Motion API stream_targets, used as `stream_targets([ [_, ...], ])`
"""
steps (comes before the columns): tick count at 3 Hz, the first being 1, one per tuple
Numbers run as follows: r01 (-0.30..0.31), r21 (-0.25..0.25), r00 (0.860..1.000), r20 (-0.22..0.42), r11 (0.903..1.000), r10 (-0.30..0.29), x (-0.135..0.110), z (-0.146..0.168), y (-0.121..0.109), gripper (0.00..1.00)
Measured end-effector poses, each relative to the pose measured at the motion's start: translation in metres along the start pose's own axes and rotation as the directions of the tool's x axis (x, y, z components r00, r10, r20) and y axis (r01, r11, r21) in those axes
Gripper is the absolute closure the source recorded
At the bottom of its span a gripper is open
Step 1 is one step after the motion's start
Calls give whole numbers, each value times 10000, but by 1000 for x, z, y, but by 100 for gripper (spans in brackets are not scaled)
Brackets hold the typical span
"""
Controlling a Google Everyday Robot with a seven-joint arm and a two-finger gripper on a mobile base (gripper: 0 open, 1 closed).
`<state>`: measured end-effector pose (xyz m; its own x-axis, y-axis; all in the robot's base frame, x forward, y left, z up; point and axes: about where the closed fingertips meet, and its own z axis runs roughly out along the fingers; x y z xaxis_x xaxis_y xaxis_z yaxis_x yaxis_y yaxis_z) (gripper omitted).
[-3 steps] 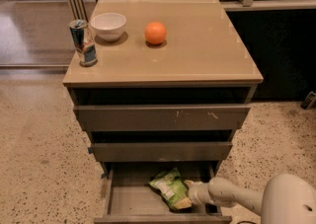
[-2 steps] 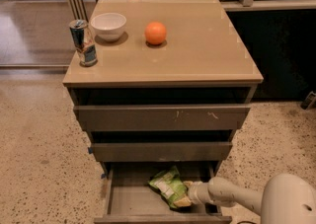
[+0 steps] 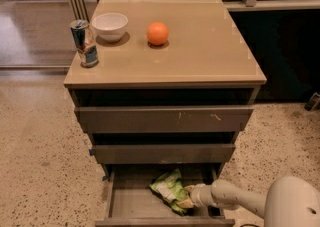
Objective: Pick green rice chip bag from bottom drawer and place on counter
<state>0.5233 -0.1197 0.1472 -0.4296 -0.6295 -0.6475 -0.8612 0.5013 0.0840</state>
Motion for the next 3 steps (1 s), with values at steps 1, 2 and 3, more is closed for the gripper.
stream_targets([
  [1, 205, -98, 9997, 120, 9997, -204, -3, -8, -1, 100],
  [2, 1079, -868, 9939, 339, 9904, -1053, -10, -30, 7, 100],
  [3, 2347, -1945, 9713, 89, 9524, -2376, -20, -63, 25, 100],
])
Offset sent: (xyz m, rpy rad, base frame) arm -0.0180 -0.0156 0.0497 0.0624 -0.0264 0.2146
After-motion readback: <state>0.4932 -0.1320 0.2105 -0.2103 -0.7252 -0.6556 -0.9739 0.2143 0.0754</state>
